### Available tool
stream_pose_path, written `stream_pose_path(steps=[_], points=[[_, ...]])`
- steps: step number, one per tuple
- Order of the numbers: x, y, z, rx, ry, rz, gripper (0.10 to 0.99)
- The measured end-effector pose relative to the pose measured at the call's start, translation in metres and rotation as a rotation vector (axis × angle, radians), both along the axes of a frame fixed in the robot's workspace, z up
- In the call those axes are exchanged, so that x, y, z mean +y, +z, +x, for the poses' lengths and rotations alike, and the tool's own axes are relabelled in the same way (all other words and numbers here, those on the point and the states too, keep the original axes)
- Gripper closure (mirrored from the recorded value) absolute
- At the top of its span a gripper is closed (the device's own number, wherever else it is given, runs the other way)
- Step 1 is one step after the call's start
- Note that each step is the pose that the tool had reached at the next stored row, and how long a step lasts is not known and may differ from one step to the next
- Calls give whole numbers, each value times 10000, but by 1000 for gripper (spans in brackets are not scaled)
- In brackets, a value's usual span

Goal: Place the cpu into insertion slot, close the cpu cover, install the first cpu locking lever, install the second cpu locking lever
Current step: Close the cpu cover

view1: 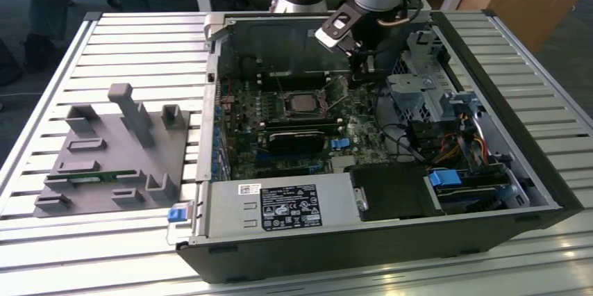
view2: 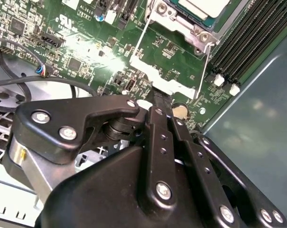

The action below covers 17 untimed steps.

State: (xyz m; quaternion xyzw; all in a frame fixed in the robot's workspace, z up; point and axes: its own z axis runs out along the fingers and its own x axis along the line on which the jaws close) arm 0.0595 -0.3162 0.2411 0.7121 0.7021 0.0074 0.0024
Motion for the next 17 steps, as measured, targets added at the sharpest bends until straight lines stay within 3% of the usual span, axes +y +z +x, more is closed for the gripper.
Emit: stream_pose_path(steps=[9, 17], points=[[1, 0, -31, 1, 0, -1, 980], [0, -1, -138, 0, 0, 0, 980]])
